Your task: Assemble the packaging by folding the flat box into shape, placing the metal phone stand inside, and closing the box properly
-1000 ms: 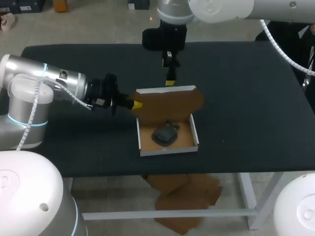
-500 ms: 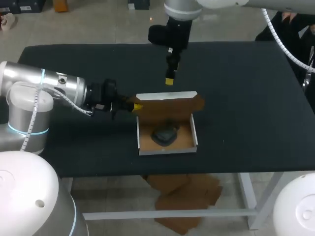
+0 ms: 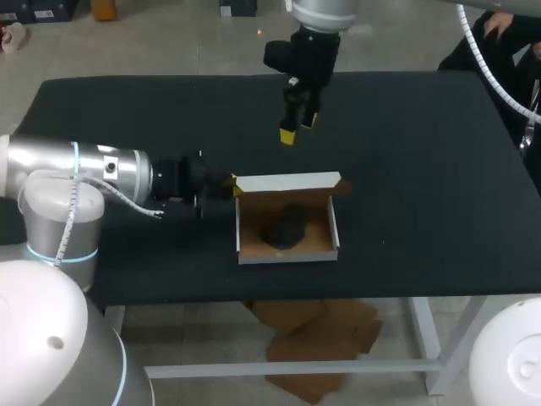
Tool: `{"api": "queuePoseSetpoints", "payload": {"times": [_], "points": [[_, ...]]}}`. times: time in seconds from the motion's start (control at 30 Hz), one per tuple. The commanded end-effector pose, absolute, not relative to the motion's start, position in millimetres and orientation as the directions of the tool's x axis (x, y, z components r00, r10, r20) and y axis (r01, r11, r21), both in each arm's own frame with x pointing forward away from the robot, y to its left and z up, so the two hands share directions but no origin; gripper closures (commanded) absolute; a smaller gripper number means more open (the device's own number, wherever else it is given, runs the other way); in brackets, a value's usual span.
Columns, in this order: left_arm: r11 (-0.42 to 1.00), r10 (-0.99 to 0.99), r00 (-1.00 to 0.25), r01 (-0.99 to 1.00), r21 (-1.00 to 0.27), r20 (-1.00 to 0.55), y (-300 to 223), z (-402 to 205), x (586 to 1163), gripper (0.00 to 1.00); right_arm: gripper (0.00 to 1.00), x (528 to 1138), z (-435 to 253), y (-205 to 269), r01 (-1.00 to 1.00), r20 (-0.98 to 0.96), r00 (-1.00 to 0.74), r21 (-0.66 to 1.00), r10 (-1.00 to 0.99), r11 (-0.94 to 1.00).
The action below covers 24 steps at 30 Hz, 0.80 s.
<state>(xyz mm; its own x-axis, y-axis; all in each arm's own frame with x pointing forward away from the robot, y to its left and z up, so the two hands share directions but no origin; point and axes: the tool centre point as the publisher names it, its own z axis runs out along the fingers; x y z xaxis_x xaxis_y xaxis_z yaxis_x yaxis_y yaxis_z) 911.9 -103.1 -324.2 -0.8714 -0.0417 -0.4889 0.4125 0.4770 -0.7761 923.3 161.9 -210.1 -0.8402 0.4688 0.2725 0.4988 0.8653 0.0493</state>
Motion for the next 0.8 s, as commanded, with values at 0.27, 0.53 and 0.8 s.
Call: {"api": "queuePoseSetpoints", "payload": {"times": [0.27, 0.53, 0.8], "points": [[0.526, -0.069, -0.802, 0.476, -0.705, -0.593, -104.1, -333.0, 904.1, 1.00, 0.00, 918.2, -212.2, 154.6, 0.522, 0.269, -0.829, 0.061, 0.490, 0.851], [0.526, -0.069, -0.802, 0.476, -0.705, -0.593, -104.1, -333.0, 904.1, 1.00, 0.00, 918.2, -212.2, 154.6, 0.522, 0.269, -0.829, 0.061, 0.490, 0.851], [0.526, -0.069, -0.802, 0.476, -0.705, -0.593, -104.1, -333.0, 904.1, 1.00, 0.00, 918.2, -212.2, 154.6, 0.522, 0.269, -0.829, 0.061, 0.490, 0.851]]}}
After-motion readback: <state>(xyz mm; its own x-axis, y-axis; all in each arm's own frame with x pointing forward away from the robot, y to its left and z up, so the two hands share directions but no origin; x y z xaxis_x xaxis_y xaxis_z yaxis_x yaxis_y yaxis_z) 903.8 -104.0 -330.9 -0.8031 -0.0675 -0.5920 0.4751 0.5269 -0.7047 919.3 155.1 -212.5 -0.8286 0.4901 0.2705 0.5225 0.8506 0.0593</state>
